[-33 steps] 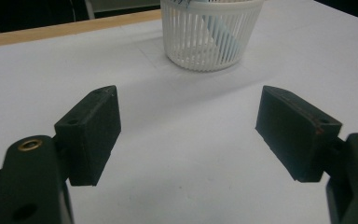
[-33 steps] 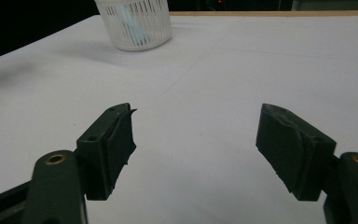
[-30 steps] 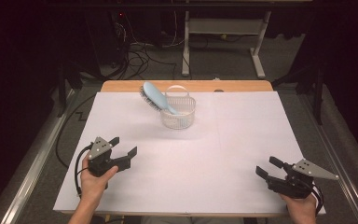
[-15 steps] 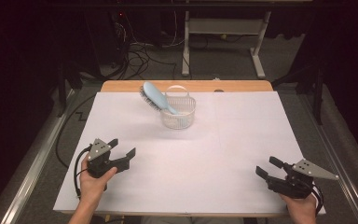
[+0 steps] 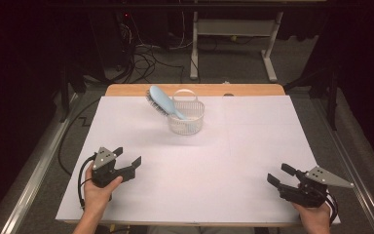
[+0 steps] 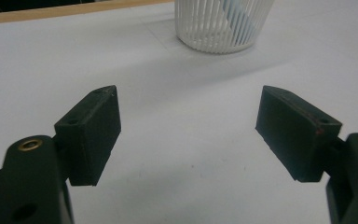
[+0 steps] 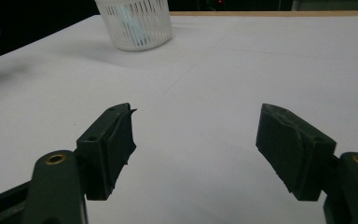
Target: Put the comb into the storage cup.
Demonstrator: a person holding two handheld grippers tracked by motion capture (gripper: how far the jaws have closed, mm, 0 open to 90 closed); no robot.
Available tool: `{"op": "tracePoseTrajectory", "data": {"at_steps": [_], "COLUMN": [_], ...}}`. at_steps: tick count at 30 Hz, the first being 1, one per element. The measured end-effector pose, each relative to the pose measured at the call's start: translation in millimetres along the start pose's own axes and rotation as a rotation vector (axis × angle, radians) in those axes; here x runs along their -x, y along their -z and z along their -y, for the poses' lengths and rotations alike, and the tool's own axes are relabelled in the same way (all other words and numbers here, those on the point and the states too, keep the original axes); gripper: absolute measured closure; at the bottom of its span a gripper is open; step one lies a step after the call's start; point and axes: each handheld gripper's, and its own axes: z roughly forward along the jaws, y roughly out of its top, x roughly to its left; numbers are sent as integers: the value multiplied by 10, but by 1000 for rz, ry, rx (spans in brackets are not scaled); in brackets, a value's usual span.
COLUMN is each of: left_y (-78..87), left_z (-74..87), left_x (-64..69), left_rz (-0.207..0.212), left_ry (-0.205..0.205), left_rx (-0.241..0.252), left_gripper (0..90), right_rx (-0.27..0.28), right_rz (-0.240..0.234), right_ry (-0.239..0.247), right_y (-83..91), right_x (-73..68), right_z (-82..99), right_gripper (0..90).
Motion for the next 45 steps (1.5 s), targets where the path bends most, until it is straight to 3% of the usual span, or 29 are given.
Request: {"op": "tracePoseTrajectory", "data": {"at_steps": [45], "left_y": [-18], "left_z": [243], "left_x": [-20], "left_rz": [-30], "left_ry": [32], "left_rx": [9], "left_gripper": [227], "right_rx": [1], "right_rz": [-2], "right_ry": [-2], "right_y": [2], "right_x": [-1], "right_z": [1], "right_gripper": [281]}}
